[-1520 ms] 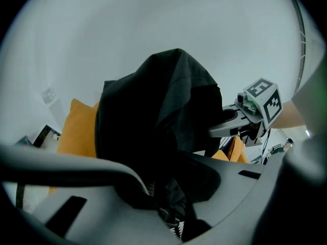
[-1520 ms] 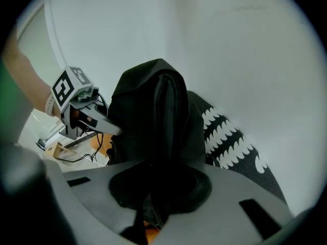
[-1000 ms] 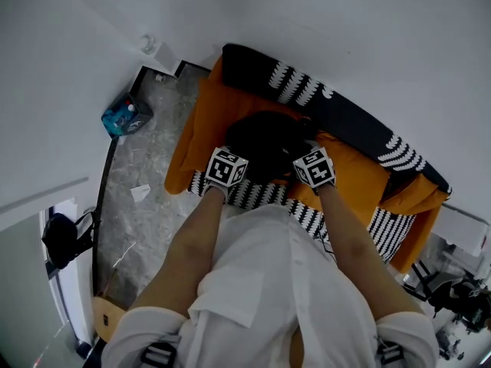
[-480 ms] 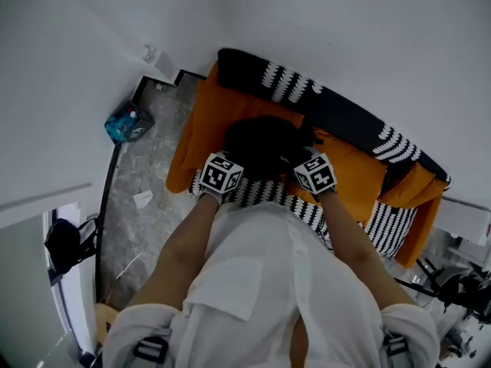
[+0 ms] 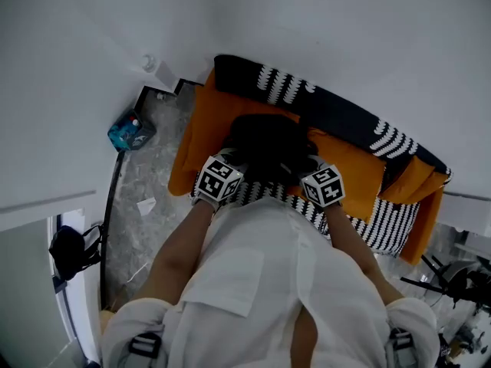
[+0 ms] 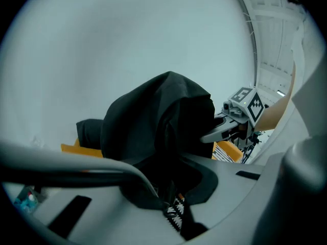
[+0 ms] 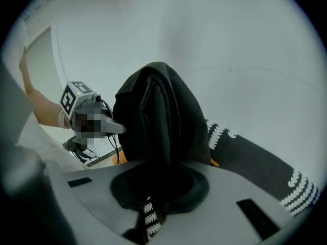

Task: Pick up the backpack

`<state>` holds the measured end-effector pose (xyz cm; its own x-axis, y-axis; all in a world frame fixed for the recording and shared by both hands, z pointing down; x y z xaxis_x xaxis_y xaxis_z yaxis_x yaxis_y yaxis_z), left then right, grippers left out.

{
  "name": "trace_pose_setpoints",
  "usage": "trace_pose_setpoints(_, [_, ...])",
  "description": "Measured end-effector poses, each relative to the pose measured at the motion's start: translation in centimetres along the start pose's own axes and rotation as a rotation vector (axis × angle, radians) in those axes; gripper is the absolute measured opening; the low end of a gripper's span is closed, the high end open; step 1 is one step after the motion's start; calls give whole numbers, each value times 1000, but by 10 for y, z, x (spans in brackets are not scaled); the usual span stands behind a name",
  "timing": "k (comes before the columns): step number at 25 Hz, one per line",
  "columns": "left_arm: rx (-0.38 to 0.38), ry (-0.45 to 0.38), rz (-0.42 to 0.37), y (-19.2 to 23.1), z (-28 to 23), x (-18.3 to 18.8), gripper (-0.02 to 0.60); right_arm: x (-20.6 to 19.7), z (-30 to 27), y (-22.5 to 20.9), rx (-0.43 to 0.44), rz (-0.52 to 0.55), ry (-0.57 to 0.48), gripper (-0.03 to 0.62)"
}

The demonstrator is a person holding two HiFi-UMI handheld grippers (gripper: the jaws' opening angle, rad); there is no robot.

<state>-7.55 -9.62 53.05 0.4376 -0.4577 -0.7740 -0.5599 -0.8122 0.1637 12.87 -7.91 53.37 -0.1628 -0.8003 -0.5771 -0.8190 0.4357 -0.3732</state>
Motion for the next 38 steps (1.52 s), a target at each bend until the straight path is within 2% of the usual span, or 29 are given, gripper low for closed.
trace_pose_setpoints(6, [14, -105, -72, -14, 31, 40, 49, 19, 41, 15, 3, 25, -121, 38])
trace_pose_setpoints(17, [69, -353, -206, -31, 88, 132, 48, 81, 125, 40, -6, 109, -413, 35])
trace_pose_setpoints(23, [84, -450, -247, -34, 113, 168, 48, 108, 157, 55, 0, 137, -534, 32])
trace_pose_setpoints(31, [88, -532, -274, -42, 132, 199, 47, 128, 186, 64, 7, 183, -636, 32])
trace_pose_setpoints(38, [77, -559, -275, -47, 136, 203, 46, 126, 194, 69, 3, 191, -649, 32])
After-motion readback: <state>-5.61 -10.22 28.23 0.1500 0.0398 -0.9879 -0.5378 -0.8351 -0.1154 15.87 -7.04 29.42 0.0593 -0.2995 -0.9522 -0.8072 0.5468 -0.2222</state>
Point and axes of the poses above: the fingertips, and each gripper's own axes: z backward along the fingers, y to its left, x out of its top, the point moved 7 cm from there along z, backward along the fingers, and after that the axes turned 13 degrees about -z, right-handed, at the moved point
